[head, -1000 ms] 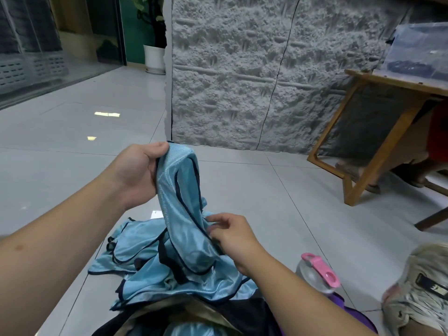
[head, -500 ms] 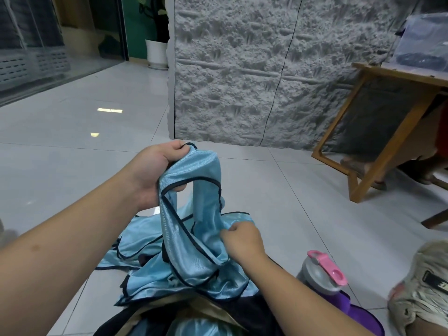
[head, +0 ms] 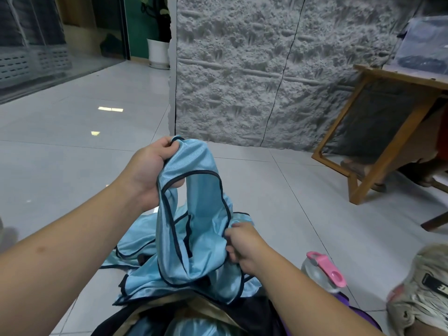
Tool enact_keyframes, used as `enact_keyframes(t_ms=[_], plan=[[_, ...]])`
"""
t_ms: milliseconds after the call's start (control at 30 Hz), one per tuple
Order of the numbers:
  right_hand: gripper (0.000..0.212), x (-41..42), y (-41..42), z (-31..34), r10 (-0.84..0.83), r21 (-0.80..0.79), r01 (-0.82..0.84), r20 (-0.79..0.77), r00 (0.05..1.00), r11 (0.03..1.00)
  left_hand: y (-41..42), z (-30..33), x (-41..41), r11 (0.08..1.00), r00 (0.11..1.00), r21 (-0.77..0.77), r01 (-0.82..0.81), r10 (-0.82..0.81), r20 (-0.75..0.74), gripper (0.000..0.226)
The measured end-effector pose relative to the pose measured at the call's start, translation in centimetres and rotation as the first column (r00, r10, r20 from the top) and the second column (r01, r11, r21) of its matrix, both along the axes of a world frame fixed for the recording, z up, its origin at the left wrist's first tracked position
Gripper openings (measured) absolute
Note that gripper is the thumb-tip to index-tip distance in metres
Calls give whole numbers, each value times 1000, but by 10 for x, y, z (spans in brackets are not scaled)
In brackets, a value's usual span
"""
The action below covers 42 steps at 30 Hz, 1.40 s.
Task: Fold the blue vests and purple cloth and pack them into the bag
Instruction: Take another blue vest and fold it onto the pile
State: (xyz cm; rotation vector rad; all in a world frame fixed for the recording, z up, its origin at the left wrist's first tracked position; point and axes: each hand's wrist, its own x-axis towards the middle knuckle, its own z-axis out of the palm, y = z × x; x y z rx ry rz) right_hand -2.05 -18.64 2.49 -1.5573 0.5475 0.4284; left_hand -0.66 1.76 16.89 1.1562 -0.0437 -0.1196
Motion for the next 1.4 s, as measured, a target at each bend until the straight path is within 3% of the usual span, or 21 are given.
enact_keyframes(t_ms=[67, 100, 233, 400, 500, 600, 700, 767, 833, 967, 1033, 1100, 1267, 1333, 1400], plan=[[68, -3, -1, -2, 85, -100, -82, 24, 996, 992, 2, 3, 1, 1000, 1000, -18, 8, -7, 16, 19], [67, -6, 1, 1, 137, -126, -133, 29, 990, 983, 2, 3, 1, 1000, 1000, -20, 11, -11, 19, 19], [14, -6, 5, 2, 223, -456, -162, 83, 971, 875, 1, 1, 0, 1000, 1000, -6, 10, -10, 18, 17], [36, -4, -5, 24, 191, -647, 95, 358, 914, 757, -2, -3, -1, 996, 997, 44, -77, 77, -6, 17], [38, 4, -15, 40, 199, -714, 201, 434, 878, 671, -1, -6, 0, 992, 992, 29, -119, 120, -41, 15], [38, 15, -24, 58, 128, -664, 242, 457, 880, 707, -1, -16, 3, 985, 986, 94, -146, 152, -64, 16], [32, 22, -27, 73, -11, -449, 236, 449, 893, 862, -6, -33, 8, 951, 975, 246, -185, 209, -77, 12], [40, 24, -25, 81, -52, -303, 183, 394, 918, 935, -12, -42, 7, 920, 976, 346, -186, 213, -41, 35], [39, 23, -21, 88, -40, -216, 123, 354, 934, 969, -22, -46, 1, 873, 990, 467, -138, 140, 31, 50], [31, 18, -9, 101, -55, -56, 78, 340, 939, 995, -44, -57, -12, 815, 998, 576, 67, -50, -46, 28], [29, 13, -2, 104, -19, -38, 35, 350, 936, 999, -51, -62, -20, 814, 993, 568, 119, -112, -48, 14], [25, 10, 1, 105, 28, -58, -7, 373, 928, 998, -54, -68, -22, 813, 984, 557, 168, -173, -44, 27], [11, 7, -2, 112, 114, -26, -114, 419, 901, 993, -54, -76, -19, 836, 982, 515, 189, -167, -88, 21], [9, 8, -10, 112, 38, -34, -26, 414, 909, 999, -50, -73, -18, 903, 974, 377, 206, -151, -171, 24], [14, 10, -19, 106, 43, -152, 10, 343, 938, 988, -46, -70, -16, 946, 959, 244, 212, -153, -239, 25]])
